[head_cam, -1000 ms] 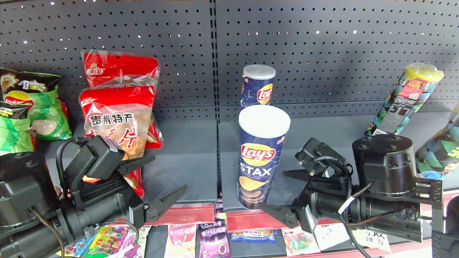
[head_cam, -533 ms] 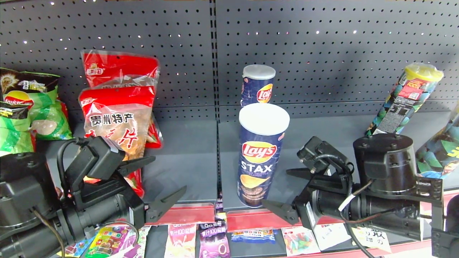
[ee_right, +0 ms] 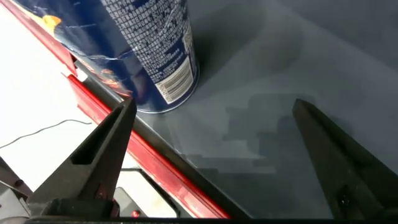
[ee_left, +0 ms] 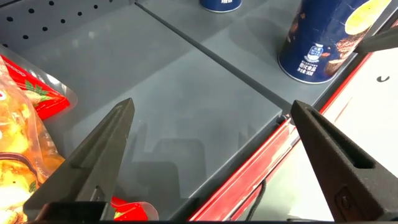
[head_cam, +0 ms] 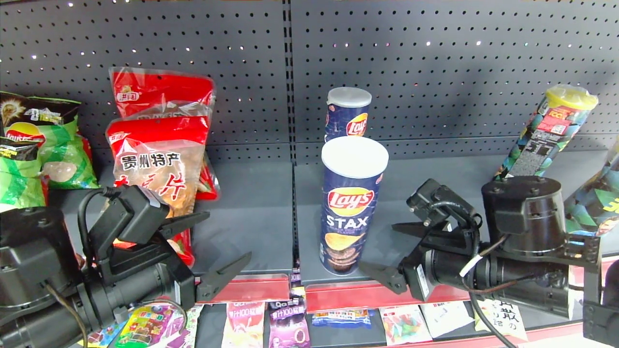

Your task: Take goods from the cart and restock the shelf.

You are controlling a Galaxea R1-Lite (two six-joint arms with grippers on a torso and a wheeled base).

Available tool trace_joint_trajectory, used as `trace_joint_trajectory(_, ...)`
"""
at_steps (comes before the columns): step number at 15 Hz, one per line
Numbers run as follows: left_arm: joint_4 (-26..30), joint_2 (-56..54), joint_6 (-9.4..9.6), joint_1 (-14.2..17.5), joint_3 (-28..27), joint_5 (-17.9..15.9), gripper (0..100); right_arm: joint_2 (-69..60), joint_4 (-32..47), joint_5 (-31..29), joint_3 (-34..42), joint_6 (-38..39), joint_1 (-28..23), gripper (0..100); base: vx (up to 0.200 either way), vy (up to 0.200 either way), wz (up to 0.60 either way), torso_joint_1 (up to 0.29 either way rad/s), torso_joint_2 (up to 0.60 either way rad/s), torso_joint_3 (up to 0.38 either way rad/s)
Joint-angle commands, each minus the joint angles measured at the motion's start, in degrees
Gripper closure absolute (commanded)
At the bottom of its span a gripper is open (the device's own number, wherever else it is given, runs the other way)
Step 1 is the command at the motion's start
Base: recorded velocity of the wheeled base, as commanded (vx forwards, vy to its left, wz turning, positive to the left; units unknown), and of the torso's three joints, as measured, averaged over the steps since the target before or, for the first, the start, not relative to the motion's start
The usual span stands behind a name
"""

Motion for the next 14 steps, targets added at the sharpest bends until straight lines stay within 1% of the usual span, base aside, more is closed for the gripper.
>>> trace_joint_trajectory(1,0.0,0.1,0.00,0.0,0.0,0.0,0,-0.2,0.0,0.0,0.0,-0.1,-0.3,0,0.000,0.000,0.00,0.000,0.00,0.000)
trace_joint_trajectory(6,0.0,0.2,0.09,0.0,0.1,0.0,0,-2.7,0.1,0.0,1.1,-0.1,0.3,0,0.000,0.000,0.00,0.000,0.00,0.000)
trace_joint_trajectory(8,0.0,0.8,0.09,-0.1,-0.1,0.0,0,-5.2,0.1,-0.3,2.5,-0.3,1.6,0,0.000,0.000,0.00,0.000,0.00,0.000)
trace_joint_trajectory(9,0.0,2.3,0.26,-0.4,-0.5,-0.3,0,-8.5,0.1,-0.4,4.3,-0.3,3.8,0,0.000,0.000,0.00,0.000,0.00,0.000)
trace_joint_trajectory(10,-0.1,3.8,0.35,-1.0,-1.2,-0.3,0,-11.4,0.1,-0.4,5.8,-0.4,5.5,0,0.000,0.000,0.00,0.000,0.00,0.000)
trace_joint_trajectory(11,-0.1,4.7,0.44,-1.2,-1.9,-0.3,0,-13.0,0.2,-0.5,6.7,-0.4,6.1,0,0.000,0.000,0.00,0.000,0.00,0.000)
trace_joint_trajectory(12,-0.1,6.3,0.44,-2.0,-3.4,-0.3,0,-16.8,0.2,-0.5,8.9,-1.3,6.4,0,0.000,0.000,0.00,0.000,0.00,0.000)
trace_joint_trajectory(14,0.0,9.2,0.44,-2.4,-6.8,-0.3,0,-23.6,0.5,-0.4,12.0,-3.5,6.4,0,0.000,0.000,0.00,0.000,0.00,0.000)
